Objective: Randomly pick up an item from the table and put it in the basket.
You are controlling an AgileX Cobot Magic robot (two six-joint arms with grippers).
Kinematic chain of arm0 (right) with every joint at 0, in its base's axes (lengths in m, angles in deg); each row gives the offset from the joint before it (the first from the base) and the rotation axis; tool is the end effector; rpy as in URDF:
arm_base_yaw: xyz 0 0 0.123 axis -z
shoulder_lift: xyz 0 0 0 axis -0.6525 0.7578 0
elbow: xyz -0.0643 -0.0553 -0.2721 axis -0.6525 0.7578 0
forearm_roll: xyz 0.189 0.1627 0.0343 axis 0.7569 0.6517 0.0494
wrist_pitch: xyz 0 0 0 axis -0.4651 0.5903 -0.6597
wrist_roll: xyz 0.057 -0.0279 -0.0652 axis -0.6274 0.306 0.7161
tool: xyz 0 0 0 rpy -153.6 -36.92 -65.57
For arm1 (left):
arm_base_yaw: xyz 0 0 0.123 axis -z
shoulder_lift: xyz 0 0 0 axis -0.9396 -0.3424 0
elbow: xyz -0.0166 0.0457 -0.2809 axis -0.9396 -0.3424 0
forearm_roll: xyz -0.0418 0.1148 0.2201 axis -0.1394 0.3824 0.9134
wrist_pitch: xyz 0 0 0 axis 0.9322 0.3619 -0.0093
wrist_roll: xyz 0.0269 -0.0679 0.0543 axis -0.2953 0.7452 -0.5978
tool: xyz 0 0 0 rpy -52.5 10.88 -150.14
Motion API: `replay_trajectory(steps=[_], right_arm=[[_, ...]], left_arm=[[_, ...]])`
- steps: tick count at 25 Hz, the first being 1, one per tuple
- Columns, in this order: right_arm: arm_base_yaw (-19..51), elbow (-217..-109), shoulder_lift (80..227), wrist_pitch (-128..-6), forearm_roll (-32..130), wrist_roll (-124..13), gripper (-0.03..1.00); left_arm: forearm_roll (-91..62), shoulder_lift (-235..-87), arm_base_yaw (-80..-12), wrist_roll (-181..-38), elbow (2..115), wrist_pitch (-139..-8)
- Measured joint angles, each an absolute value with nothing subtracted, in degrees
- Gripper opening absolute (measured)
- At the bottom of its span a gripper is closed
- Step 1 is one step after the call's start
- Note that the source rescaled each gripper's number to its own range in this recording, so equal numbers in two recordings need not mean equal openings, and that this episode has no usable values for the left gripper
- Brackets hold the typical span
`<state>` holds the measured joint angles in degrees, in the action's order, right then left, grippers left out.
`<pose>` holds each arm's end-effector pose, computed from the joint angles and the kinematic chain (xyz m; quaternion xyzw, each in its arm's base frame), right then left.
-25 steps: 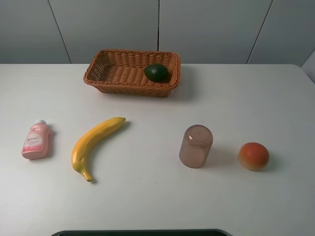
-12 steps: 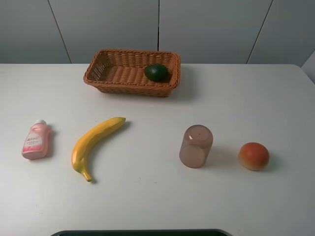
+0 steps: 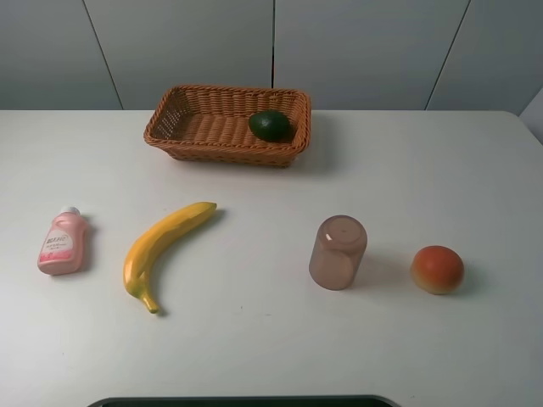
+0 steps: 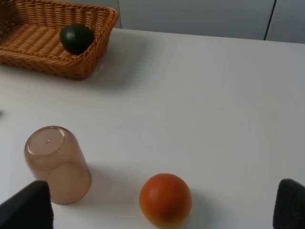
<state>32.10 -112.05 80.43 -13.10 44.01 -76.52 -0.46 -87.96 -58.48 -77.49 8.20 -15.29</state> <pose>-0.0087 0.0026 0.2778 -0.0806 0.8556 0.0531 0.5085 -0.0067 0.0027 0.2785 0.0985 0.8503 -0.0364 0.5157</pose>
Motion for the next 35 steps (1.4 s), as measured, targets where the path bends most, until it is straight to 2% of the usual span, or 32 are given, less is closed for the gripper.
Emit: replay_trajectory(steps=[6,14,35], right_arm=[[33.0,-112.0,80.4,-13.2,44.4,-77.2,1.00],[43.1,-112.0,80.4,-13.2,44.0,-77.3,1.00],[43.5,-112.0,80.4,-13.3,43.9,-77.3,1.00]], left_arm=[[-0.5,-88.0,-58.5,-77.5,8.2,-15.3],[-0.5,-88.0,-58.5,-77.5,8.2,-15.3],[-0.5,-88.0,-58.5,-77.5,8.2,-15.3]])
